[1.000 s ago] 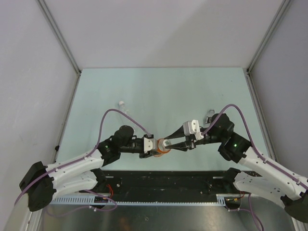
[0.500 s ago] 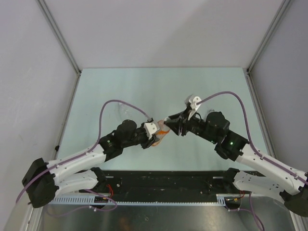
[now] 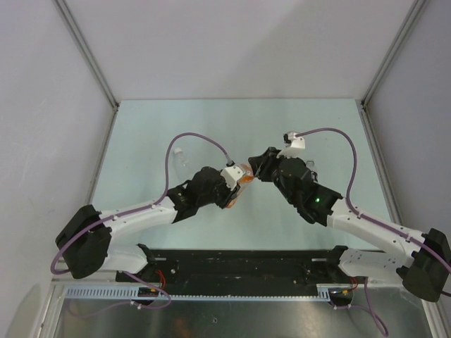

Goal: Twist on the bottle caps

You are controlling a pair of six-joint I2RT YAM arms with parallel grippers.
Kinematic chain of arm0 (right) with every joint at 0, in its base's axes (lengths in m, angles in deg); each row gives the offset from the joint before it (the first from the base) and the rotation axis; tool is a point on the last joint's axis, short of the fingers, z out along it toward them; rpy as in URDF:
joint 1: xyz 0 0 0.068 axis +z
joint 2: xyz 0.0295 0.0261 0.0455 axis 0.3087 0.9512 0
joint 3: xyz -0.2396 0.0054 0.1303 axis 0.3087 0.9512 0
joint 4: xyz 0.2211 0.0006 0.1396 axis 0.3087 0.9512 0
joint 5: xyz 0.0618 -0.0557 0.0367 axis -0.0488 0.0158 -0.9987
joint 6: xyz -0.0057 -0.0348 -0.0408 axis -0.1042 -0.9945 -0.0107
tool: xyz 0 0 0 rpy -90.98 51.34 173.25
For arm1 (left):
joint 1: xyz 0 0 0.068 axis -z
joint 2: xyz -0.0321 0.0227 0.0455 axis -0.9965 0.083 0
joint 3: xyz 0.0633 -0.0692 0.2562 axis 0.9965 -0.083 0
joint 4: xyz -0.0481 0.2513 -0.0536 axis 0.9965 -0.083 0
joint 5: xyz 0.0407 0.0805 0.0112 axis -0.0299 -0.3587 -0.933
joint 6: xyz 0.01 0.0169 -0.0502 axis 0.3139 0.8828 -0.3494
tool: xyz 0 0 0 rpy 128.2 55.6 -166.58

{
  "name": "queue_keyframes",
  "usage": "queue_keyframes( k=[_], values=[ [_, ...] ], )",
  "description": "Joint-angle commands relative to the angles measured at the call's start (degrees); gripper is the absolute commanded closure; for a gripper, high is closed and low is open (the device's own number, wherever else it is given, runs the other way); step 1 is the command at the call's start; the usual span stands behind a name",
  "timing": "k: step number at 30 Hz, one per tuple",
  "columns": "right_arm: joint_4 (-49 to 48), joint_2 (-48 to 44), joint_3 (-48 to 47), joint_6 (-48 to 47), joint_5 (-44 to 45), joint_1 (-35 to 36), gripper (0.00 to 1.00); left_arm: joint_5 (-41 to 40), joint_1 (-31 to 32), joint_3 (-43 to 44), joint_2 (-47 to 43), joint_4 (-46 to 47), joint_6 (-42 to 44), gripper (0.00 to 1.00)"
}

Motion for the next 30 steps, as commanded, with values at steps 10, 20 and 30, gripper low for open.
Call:
queue_keyframes(
  k=[10, 20, 30],
  values=[
    [3.58, -0.71, 0.03, -2.68, -2.03, -0.98, 0.56, -0.60, 0.89, 2.13, -1.98, 15.73, -1.70, 1.00],
    [-4.37, -3.92, -0.04, -10.85, -10.15, -0.57, 0.14, 1.46, 1.50, -2.73, -4.29, 15.70, -5.13, 1.00],
    [4.57, -15.34, 0.04, -41.72, -38.90, -0.84, 0.09, 20.86, -1.90, -8.58, -11.83, 15.85, 4.28, 1.00]
  ],
)
